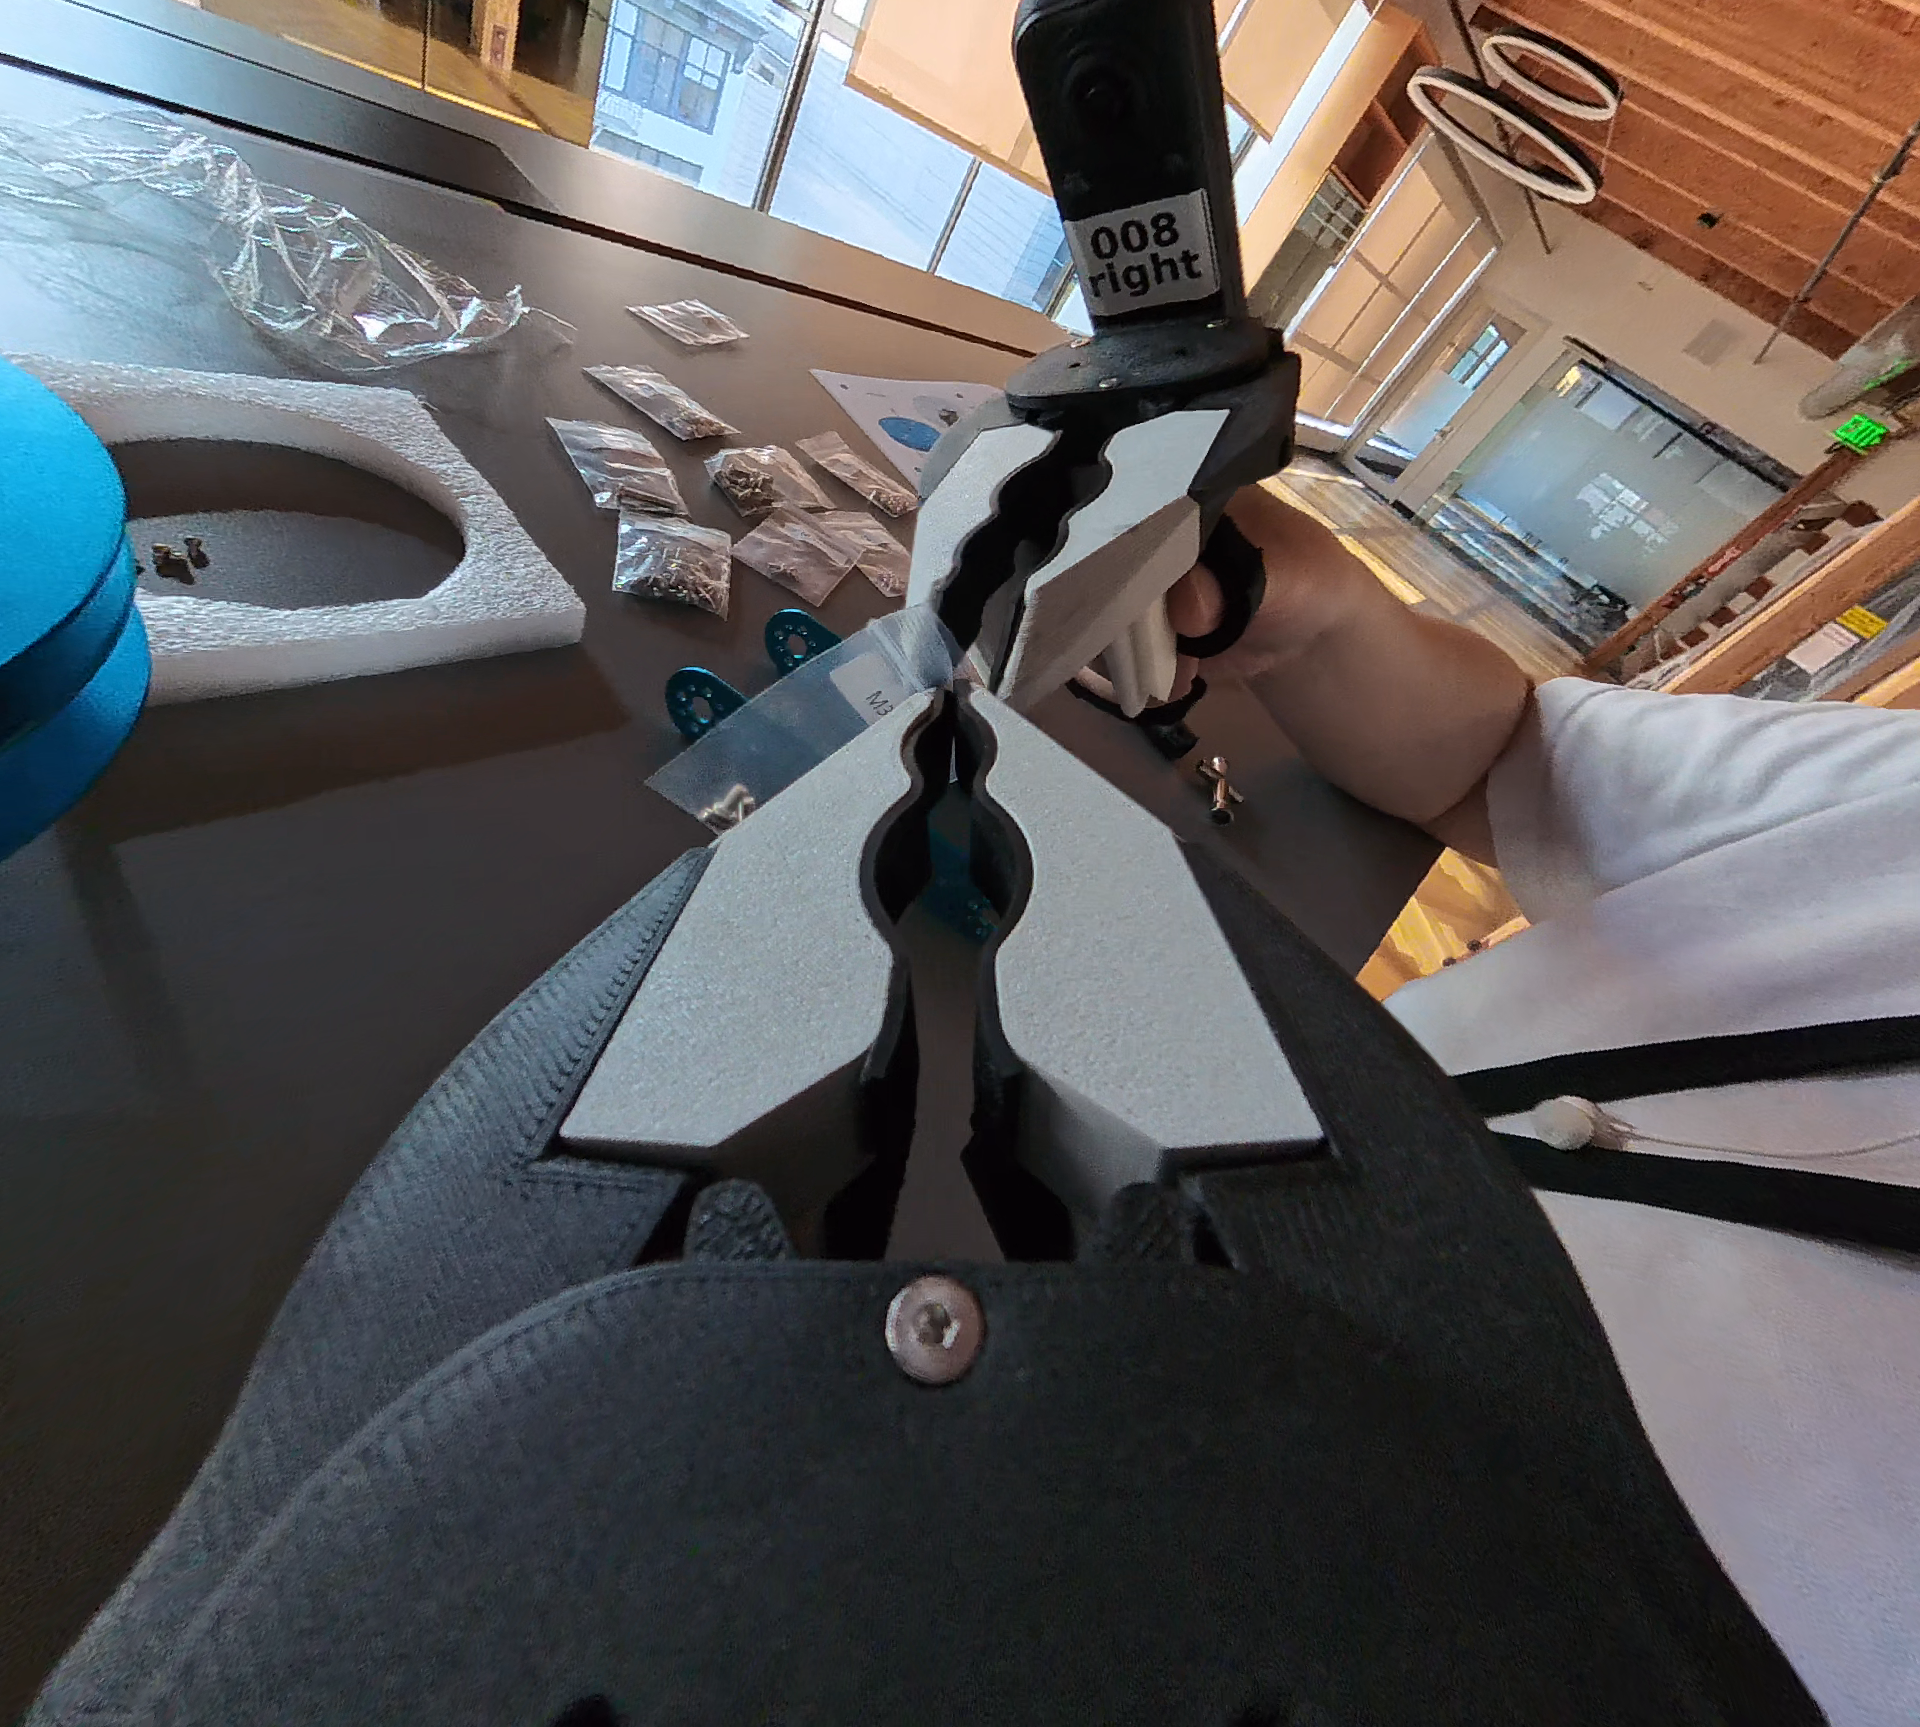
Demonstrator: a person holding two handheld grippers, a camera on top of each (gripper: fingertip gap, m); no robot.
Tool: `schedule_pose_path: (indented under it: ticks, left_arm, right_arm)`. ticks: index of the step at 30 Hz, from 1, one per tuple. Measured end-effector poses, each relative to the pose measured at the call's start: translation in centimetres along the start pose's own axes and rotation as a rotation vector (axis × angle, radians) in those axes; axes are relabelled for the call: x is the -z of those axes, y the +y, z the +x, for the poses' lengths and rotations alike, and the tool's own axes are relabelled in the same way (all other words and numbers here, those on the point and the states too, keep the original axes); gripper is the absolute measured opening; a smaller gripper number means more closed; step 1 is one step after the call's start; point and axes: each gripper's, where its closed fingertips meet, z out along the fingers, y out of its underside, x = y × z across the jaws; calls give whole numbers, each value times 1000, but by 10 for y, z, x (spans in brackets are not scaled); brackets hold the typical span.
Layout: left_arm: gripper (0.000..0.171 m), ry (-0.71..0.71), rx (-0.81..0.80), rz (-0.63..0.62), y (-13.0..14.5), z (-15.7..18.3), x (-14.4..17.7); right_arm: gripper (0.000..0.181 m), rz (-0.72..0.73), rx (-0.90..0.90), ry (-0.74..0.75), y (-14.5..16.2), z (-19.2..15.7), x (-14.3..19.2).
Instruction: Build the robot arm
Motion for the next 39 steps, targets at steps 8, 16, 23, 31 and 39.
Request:
schedule_pose_path:
  ticks: [8, 16, 23, 31, 39]
  left_arm:
    - [0, 57, 28, 13, 1, 8, 5]
    - [0, -198, -66, -45, 6, -29, 2]
    - [0, -290, -19, -22, 12, -45, 8]
    - [0, -316, 30, -20, 13, -50, 6]
    - [0, -382, 0, -49, 20, -52, 7]
  right_arm:
    - [0, -44, 23, -12, 3, -3, 2]
    - [0, -77, 116, 251, -1, 32, -5]
    - [0, -87, 117, 393, -1, 44, -16]
    - [0, -21, 104, 475, -1, 47, -14]
    - [0, 14, 145, 557, -4, 49, -1]
